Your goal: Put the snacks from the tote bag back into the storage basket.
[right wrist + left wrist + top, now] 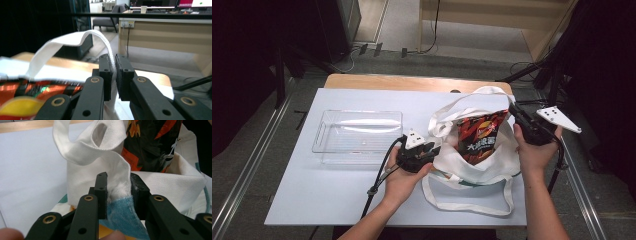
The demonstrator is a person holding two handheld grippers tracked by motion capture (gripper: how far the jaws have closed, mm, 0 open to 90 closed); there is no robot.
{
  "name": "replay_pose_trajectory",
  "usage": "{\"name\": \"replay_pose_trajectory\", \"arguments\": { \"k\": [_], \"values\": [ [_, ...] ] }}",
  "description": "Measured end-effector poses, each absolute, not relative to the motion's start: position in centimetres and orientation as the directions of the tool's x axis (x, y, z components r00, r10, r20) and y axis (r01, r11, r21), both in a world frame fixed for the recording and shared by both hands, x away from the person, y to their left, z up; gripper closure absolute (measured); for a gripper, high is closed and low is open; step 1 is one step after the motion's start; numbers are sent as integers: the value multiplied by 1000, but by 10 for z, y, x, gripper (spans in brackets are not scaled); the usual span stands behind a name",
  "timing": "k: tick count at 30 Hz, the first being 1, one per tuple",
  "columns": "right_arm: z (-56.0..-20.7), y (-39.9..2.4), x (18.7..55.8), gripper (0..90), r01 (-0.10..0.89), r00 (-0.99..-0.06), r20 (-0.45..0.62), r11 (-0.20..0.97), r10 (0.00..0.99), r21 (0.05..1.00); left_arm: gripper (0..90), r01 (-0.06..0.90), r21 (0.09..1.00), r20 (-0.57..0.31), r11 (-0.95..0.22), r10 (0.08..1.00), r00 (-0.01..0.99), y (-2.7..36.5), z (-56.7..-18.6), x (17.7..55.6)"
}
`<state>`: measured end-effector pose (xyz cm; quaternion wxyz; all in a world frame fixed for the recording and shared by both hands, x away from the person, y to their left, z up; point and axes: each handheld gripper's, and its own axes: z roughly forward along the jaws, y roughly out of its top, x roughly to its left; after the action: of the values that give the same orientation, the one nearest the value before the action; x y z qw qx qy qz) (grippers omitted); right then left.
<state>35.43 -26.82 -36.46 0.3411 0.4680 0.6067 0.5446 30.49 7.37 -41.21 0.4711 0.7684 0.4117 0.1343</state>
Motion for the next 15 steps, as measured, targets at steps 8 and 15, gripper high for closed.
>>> {"name": "replay_pose_trajectory", "arguments": {
  "k": [8, 15],
  "values": [
    [-370, -282, 380, 843, 312, -180, 202, -139, 963, 940, 814, 513, 832, -181, -210, 772, 610, 77, -412, 304],
    [-389, -294, 397, 392, 475, -208, 327, -198, 922, 858, 615, 514, 845, -211, -147, 791, 574, 80, -407, 305]
  ]
}}
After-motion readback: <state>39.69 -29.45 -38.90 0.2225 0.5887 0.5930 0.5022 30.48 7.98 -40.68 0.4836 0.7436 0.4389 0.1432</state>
